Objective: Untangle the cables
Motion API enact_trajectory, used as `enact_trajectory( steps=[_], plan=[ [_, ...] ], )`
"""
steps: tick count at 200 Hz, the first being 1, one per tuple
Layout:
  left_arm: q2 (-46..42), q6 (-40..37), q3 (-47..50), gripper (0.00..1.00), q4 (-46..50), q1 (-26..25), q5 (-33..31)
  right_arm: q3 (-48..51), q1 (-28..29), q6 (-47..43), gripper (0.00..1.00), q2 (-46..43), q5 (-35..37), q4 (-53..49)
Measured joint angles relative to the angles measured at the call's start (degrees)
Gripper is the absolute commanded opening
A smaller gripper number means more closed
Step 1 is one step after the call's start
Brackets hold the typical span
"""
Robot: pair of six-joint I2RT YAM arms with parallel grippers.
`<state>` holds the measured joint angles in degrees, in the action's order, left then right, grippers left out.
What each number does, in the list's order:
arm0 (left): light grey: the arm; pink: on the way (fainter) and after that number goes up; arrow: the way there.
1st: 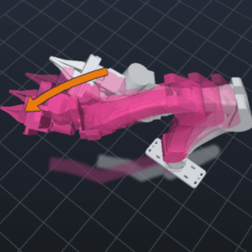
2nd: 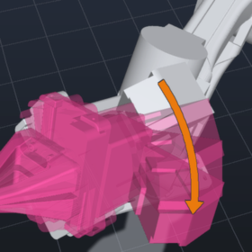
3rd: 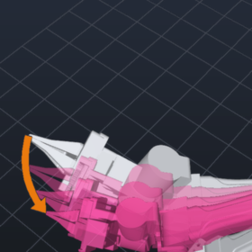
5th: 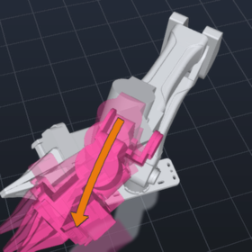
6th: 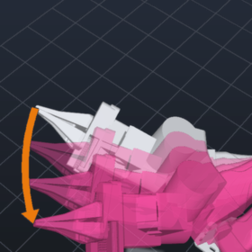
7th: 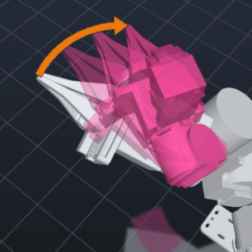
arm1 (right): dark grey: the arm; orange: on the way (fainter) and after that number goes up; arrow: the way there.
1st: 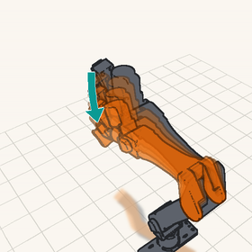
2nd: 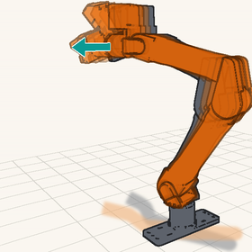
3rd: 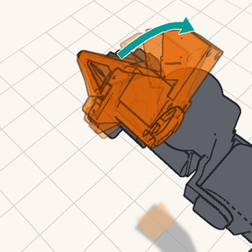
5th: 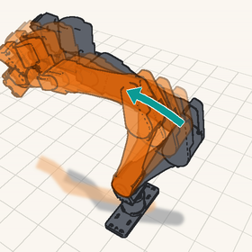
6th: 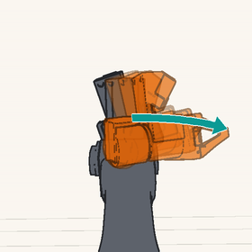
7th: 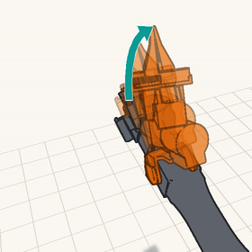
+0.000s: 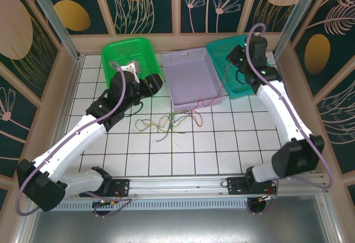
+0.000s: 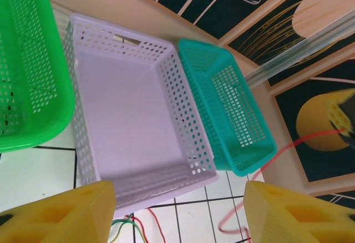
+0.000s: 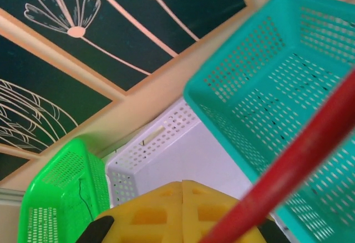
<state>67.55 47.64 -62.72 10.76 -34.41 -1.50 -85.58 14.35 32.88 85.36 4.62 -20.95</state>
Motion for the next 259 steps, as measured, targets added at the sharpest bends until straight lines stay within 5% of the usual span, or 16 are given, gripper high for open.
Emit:
enact_trajectory(
  steps=[108, 259],
  plan=[
    [-0.04, -1.27, -2.12, 0.62, 1.09, 0.0, -0.46, -27.28, 3.69, -11.02, 0.0, 24.83, 5.14, -5.7],
    [-0.02, -1.44, -1.88, 0.61, 2.95, 0.0, -3.06, -34.4, 7.17, -12.87, 0.0, 34.27, 12.09, -12.46]
  ],
)
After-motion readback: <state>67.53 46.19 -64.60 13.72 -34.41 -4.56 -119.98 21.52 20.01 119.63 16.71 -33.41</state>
